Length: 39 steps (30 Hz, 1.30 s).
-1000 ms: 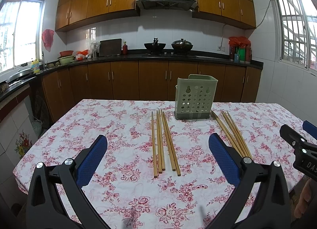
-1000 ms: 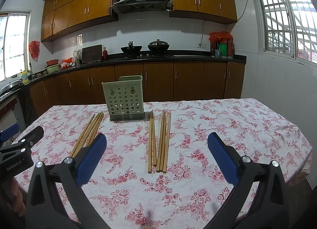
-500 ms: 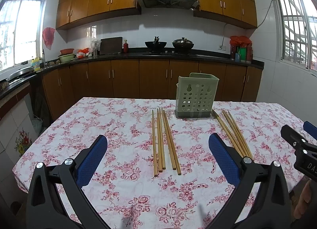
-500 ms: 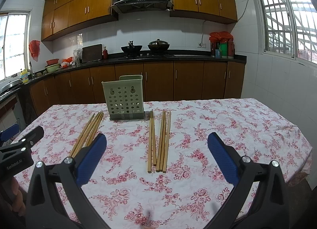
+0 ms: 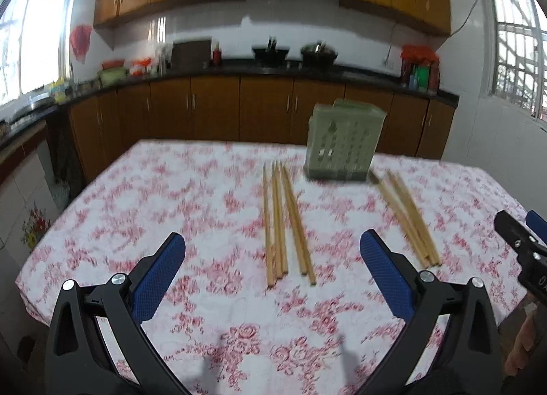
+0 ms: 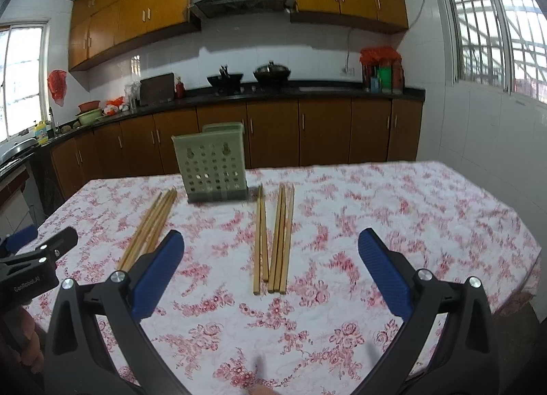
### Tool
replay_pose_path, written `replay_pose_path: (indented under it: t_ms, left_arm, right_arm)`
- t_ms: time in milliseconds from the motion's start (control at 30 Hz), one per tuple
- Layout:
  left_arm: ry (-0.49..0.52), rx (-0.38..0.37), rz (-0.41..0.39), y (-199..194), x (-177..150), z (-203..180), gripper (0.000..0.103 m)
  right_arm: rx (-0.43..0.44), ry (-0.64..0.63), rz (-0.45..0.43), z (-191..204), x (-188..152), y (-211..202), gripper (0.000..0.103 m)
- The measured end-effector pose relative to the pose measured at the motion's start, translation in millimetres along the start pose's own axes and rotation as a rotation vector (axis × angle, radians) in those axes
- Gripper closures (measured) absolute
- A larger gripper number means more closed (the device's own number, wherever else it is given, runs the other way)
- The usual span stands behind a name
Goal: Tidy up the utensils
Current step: 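Grasp one wooden chopstick with the right tool while the left tool grasps another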
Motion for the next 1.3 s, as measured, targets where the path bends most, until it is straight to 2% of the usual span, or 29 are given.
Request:
replay_pose_path:
  t_ms: [67,133,200,233,267,333,433,467,533,700,800,933,1300]
  left_arm:
    - [-0.018,0.004,0.073,14,-6,8,0.002]
    - [-0.037,0.002,0.132,28,-10,16,0.002]
    - [-0.050,-0.004,0.169,38,-12,22,0.002]
    - [-0.051,-0.006,0.180,43,-11,26,0.006]
    - [-0.046,-0.004,0.187,47,-9,27,0.009]
    - [-0.032,0.004,0.206,56,-4,30,0.025]
    - [-0.035,-0.004,0.238,73,2,32,0.037]
    - [-0.035,-0.010,0.247,78,2,32,0.039]
    - [-0.033,-0.022,0.274,90,2,31,0.050]
    - [-0.050,-0.072,0.339,112,-4,27,0.059]
    - [-0.050,-0.092,0.354,120,-5,24,0.063]
    - [-0.051,-0.125,0.375,129,-6,19,0.076]
    - [-0.036,-0.131,0.400,150,-2,19,0.085]
  right_arm:
    - [-0.027,0.014,0.054,-7,-3,14,0.005]
    - [-0.052,0.022,0.124,-16,-5,34,0.014]
    - [-0.051,0.030,0.187,-22,-6,54,0.033]
    - [-0.050,0.040,0.216,-26,-5,64,0.039]
    - [-0.045,0.062,0.248,-31,-4,76,0.049]
    - [-0.035,0.095,0.283,-37,-1,93,0.067]
    - [-0.008,0.118,0.334,-38,0,118,0.081]
    - [0.001,0.110,0.354,-35,-1,129,0.083]
    - [0.002,0.102,0.389,-33,-4,144,0.089]
    - [0.018,0.114,0.471,-32,-20,169,0.091]
    - [0.022,0.091,0.465,-29,-24,172,0.094]
    - [0.008,0.065,0.458,-30,-23,173,0.095]
    - [0.008,0.050,0.449,-31,-23,173,0.095]
Point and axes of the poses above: each gripper's, at about its wrist camera, not at the fingertips, and y roughly the way its jaws point, z to its left, x to its top, the point moved 4 cm from there along y, roughly the way its jaws point, and after that the axes turned 6 degrees about y, right-handed, at the moved point
